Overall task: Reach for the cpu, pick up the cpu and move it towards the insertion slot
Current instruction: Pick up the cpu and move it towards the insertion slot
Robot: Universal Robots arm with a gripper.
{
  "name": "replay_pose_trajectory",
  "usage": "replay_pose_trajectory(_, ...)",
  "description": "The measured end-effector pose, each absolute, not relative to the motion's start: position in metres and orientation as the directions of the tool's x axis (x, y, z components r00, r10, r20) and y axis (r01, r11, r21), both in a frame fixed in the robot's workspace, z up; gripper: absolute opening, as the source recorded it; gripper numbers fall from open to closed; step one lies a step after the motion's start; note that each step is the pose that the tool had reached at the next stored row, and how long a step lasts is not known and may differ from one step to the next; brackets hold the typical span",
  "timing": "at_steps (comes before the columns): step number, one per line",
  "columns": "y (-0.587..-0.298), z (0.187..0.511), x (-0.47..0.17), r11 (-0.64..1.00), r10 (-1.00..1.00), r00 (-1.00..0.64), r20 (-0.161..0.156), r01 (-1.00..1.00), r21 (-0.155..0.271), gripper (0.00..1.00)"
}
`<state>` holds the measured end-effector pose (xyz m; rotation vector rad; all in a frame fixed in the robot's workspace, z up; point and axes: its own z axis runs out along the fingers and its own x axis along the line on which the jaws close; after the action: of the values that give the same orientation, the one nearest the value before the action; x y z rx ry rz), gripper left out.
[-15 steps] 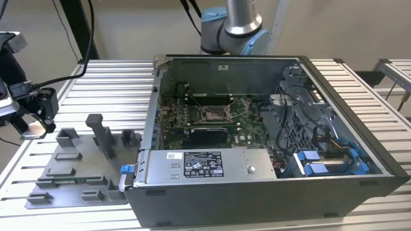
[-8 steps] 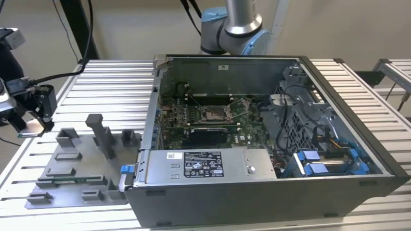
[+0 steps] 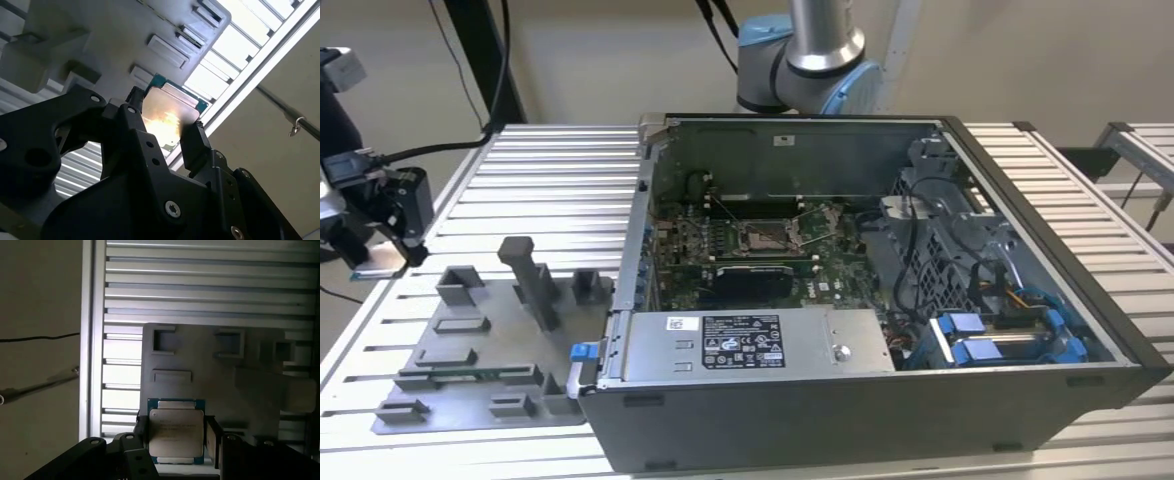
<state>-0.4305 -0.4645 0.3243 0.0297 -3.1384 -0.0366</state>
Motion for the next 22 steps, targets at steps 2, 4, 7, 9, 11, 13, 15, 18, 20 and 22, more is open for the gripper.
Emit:
replay_pose_trajectory(2, -0.464, 0.327, -0.431, 1.0, -0.019, -1.0, 0.003, -0.019, 0.023, 0.0)
replay_pose_trajectory(4, -0.464, 0.332, -0.431, 1.0, -0.019, -1.0, 0.002, -0.019, 0.023, 0.0)
replay_pose_trajectory(7, -0.464, 0.34, -0.431, 1.0, -0.019, -1.0, 0.003, -0.019, 0.023, 0.0)
replay_pose_trajectory(9, -0.464, 0.346, -0.431, 1.0, -0.019, -1.0, 0.003, -0.019, 0.023, 0.0)
replay_pose_trajectory(11, -0.464, 0.351, -0.431, 1.0, -0.019, -1.0, 0.003, -0.019, 0.023, 0.0)
replay_pose_trajectory(13, -0.464, 0.357, -0.431, 1.0, -0.019, -1.0, 0.003, -0.019, 0.023, 0.0)
replay_pose_trajectory(15, -0.465, 0.363, -0.43, 1.0, -0.019, -1.0, 0.003, -0.019, 0.021, 0.0)
replay_pose_trajectory(18, -0.464, 0.372, -0.431, 1.0, -0.019, -1.0, 0.003, -0.019, 0.019, 0.0)
replay_pose_trajectory(20, -0.464, 0.378, -0.431, 1.0, -0.019, -1.0, 0.003, -0.019, 0.018, 0.0)
replay_pose_trajectory(22, -0.464, 0.385, -0.43, 1.0, -0.019, -1.0, 0.003, -0.019, 0.017, 0.0)
